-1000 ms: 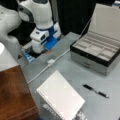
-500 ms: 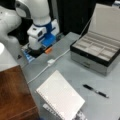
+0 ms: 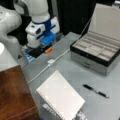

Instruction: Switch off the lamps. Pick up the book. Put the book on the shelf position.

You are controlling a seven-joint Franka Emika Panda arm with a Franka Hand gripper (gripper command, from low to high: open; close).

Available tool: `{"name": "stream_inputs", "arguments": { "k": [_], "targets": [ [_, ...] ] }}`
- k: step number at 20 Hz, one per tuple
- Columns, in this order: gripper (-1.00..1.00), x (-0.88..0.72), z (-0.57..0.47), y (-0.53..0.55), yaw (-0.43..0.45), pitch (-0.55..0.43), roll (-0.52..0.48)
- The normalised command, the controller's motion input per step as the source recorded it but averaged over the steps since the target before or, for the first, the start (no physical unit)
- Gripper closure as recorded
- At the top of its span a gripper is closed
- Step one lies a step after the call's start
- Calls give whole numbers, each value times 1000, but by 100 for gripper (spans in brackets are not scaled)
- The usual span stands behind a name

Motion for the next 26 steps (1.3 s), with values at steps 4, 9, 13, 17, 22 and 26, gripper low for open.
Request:
{"name": "stream_inputs", "arguments": {
  "k": [4,9,13,17,22,26],
  "targets": [
    [-100,425,343,-28,-103,313,-154],
    [-100,575,441,-12,-76,323,-174],
    [-100,776,483,-57,-29,389,-168],
    [-100,823,419,-63,17,425,-153],
    [-100,770,366,-32,74,402,-156],
    [-100,624,306,-12,134,354,-153]
  ]
}}
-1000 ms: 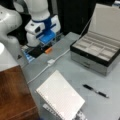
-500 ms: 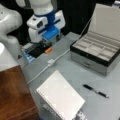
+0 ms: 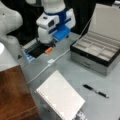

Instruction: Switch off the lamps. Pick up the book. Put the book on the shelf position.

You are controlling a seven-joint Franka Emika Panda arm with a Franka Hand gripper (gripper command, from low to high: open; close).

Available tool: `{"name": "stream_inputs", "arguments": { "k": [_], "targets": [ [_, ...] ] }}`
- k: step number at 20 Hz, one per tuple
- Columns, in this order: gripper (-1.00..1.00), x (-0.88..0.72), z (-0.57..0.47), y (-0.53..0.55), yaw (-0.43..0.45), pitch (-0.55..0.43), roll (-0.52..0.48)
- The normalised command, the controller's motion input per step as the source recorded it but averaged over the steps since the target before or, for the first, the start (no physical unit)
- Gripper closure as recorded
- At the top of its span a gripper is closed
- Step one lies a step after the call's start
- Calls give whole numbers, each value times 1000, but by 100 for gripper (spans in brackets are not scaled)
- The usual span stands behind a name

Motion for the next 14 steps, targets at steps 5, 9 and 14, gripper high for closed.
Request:
{"name": "stream_inputs", "arguments": {
  "k": [5,9,14],
  "targets": [
    [-100,547,211,-30,255,267,-112],
    [-100,527,81,-159,317,214,-165],
    [-100,510,-40,-322,312,156,-194]
  ]
}}
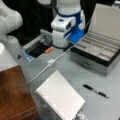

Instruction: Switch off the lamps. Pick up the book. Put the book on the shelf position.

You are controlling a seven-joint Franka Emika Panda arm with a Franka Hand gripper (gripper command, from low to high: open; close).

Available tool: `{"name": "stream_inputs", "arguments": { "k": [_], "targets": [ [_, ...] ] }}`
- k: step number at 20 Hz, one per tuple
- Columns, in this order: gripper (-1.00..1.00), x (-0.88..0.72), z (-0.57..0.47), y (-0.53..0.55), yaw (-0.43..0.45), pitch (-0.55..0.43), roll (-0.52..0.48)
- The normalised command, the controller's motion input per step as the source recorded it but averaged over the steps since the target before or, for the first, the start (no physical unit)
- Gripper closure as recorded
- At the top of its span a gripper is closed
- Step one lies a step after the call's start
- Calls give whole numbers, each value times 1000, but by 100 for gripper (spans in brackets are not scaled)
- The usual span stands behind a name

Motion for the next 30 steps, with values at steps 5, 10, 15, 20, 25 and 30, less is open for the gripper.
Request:
{"name": "stream_inputs", "arguments": {
  "k": [5,10,15,20,25,30],
  "targets": [
    [-100,409,14,-315,254,123,-114],
    [-100,360,139,-255,230,118,-106],
    [-100,368,189,-222,219,151,-219],
    [-100,310,48,-63,144,144,-514],
    [-100,208,-39,213,-23,95,-541],
    [-100,150,-150,182,-27,37,-588]
  ]
}}
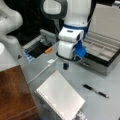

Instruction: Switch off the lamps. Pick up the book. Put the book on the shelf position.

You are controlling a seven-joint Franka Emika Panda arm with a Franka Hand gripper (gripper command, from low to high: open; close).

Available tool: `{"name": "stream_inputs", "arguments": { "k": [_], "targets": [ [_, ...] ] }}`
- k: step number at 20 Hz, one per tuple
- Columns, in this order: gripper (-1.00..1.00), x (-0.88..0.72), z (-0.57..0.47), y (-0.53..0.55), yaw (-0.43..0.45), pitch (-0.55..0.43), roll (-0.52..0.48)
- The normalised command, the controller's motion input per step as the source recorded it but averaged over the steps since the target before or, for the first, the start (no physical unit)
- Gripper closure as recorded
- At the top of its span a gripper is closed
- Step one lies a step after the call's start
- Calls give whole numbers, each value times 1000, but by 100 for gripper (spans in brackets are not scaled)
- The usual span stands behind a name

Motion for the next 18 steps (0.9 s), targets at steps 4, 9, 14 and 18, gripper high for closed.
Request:
{"name": "stream_inputs", "arguments": {
  "k": [4,9,14,18],
  "targets": [
    [-100,72,-254,56,-1,-11,-614],
    [-100,-47,-259,19,44,-54,-576],
    [-100,-154,-241,47,18,-48,-485],
    [-100,-135,-205,72,-14,-54,-479]
  ]
}}
